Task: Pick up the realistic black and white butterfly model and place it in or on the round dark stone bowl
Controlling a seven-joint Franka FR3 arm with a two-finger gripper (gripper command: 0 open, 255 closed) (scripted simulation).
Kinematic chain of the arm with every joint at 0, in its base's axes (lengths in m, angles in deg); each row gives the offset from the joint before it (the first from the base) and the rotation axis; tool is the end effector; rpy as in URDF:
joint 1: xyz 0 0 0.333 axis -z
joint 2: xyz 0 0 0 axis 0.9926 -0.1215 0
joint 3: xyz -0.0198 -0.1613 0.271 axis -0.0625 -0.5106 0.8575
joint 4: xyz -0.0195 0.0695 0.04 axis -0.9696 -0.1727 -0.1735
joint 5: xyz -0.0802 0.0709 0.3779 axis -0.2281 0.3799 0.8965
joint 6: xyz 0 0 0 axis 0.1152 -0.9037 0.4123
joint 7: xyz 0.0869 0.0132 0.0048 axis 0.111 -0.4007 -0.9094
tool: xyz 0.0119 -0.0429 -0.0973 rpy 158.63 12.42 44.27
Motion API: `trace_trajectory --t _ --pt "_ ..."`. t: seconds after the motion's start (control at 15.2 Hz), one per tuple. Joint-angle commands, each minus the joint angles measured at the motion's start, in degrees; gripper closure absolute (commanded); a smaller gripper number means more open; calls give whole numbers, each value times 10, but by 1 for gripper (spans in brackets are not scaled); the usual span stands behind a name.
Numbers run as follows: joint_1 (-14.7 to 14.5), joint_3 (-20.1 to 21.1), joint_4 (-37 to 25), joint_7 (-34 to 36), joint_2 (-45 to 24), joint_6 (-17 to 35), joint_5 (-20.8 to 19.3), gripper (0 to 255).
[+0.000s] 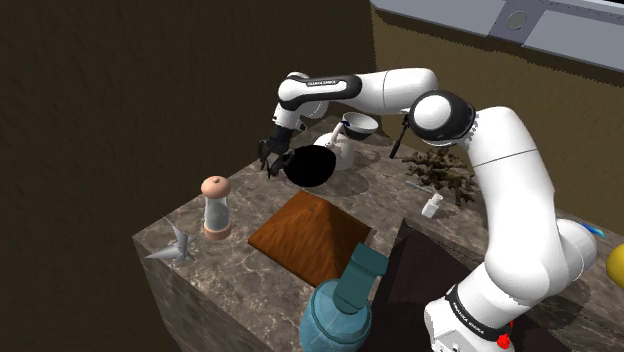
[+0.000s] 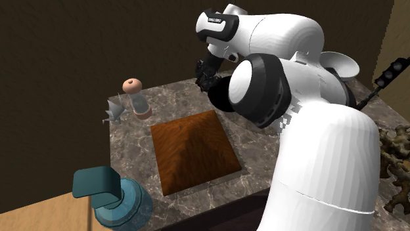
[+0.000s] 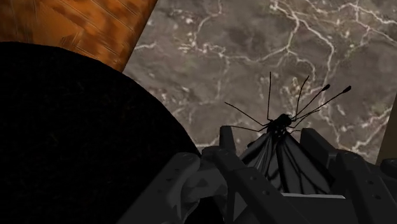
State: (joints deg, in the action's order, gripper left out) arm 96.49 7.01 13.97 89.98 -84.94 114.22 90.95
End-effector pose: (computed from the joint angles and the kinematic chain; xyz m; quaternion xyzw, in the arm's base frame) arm 0.7357 0.0779 0.2419 -0.8926 0.3897 0.1812 0.1362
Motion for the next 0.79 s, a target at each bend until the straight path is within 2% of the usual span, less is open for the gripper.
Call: trace_trajectory --t 0.0,0.73 --pt "1 1 2 3 7 -9 1 255" --pt "4 9 -22 18 43 -64 8 255"
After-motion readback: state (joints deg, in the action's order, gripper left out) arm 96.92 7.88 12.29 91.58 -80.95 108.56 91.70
